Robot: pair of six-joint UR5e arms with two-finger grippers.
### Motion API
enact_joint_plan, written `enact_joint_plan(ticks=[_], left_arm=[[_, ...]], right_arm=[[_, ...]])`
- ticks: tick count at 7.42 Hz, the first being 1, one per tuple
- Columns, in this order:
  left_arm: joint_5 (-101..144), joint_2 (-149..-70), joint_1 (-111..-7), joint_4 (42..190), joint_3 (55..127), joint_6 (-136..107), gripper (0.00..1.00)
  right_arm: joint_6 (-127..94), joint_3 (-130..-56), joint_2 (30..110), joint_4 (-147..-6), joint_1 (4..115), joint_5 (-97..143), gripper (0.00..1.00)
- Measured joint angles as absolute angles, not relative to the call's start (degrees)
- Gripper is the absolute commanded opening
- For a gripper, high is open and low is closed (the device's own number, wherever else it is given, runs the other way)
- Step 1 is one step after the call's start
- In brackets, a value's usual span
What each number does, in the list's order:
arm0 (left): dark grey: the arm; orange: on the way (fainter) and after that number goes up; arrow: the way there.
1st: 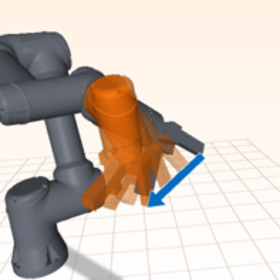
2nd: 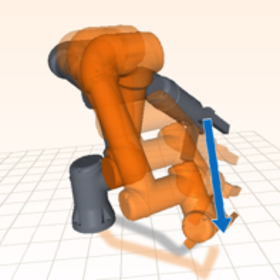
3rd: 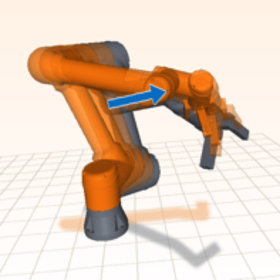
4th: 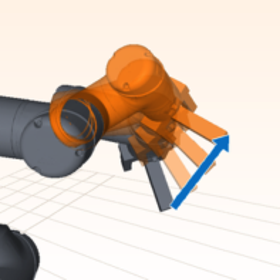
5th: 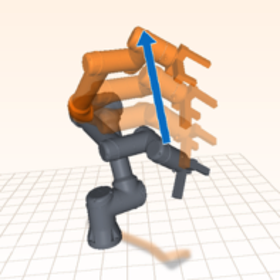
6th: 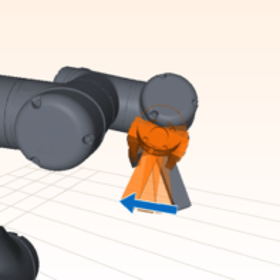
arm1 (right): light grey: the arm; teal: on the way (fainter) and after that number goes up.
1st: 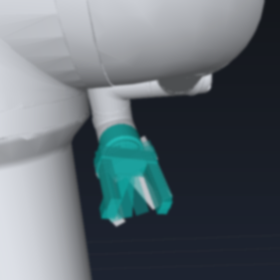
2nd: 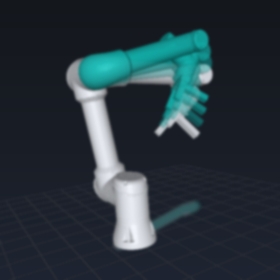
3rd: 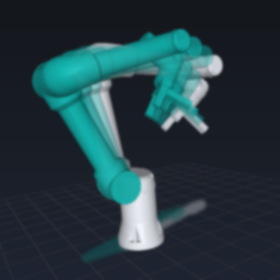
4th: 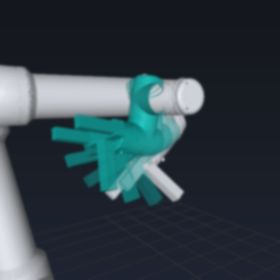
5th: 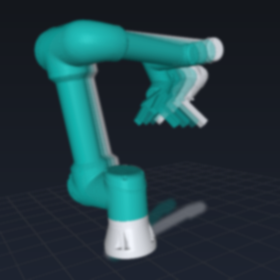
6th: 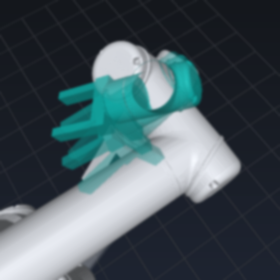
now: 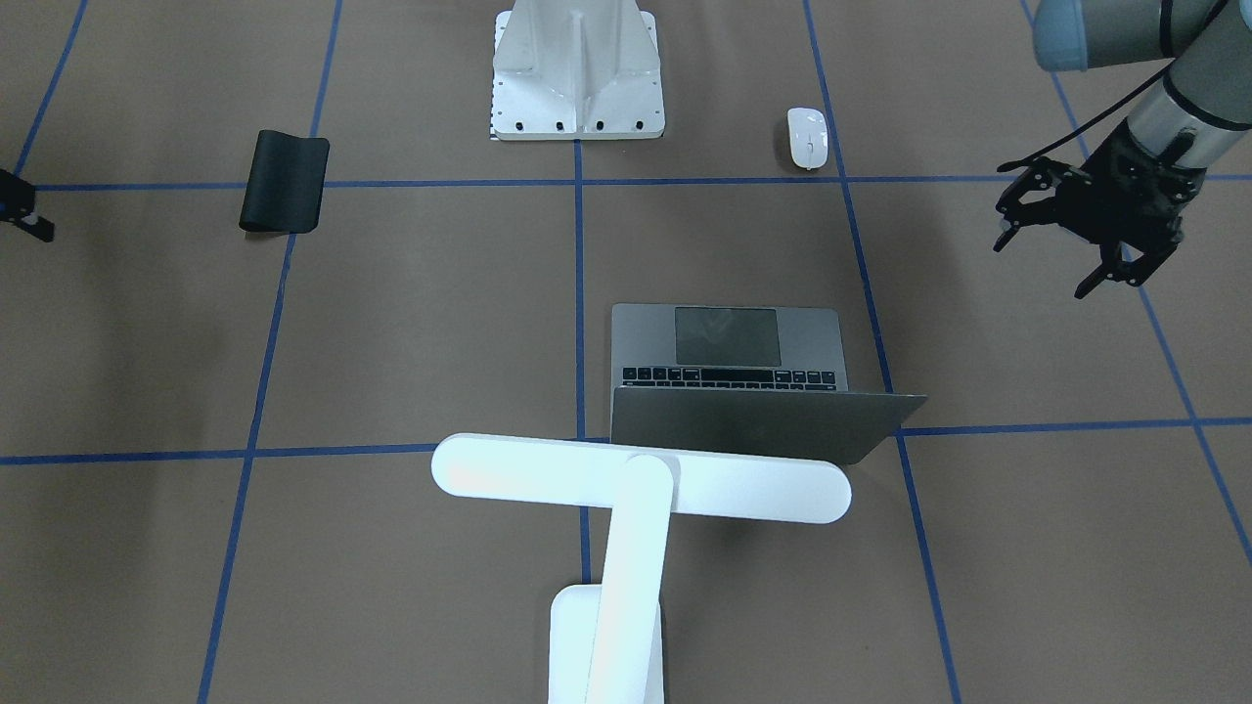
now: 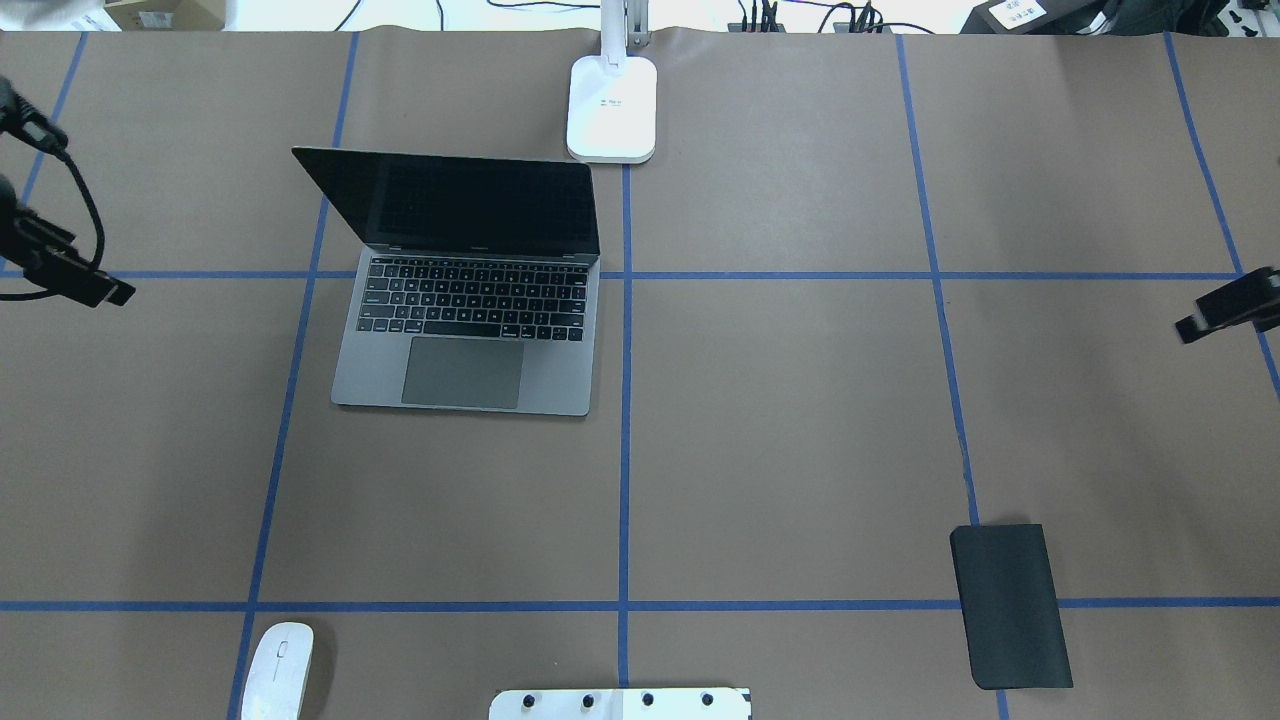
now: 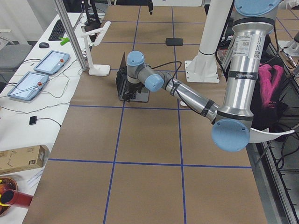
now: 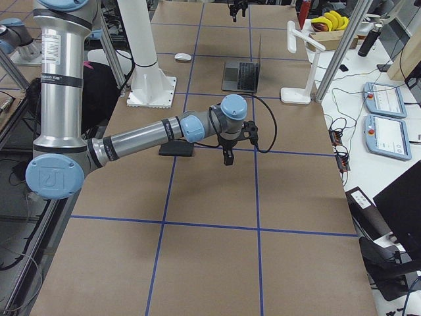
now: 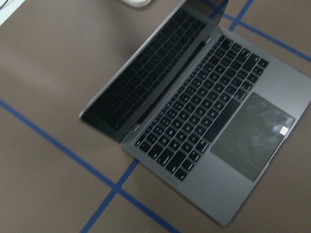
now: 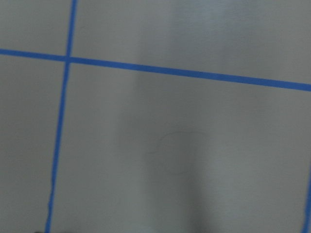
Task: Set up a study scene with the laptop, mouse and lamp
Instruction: 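Withdraw the left gripper while the right gripper reaches down to the grey mouse pad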
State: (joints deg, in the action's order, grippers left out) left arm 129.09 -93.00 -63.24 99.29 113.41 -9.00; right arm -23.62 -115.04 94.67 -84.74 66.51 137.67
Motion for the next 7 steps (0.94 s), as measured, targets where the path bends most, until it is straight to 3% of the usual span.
enact_joint_plan(ticks=[3, 7], left_arm=[[129.2, -87.9, -63.2, 101.1, 114.5, -24.0, 1.00], [126.9, -85.9, -54.7, 106.0, 117.9, -46.3, 1.00]], right_arm=[[-39.8, -115.7, 91.0, -77.3, 57.7, 131.7, 1.00], [-48.7, -117.4, 98.3, -74.4, 51.8, 134.3, 0.99]])
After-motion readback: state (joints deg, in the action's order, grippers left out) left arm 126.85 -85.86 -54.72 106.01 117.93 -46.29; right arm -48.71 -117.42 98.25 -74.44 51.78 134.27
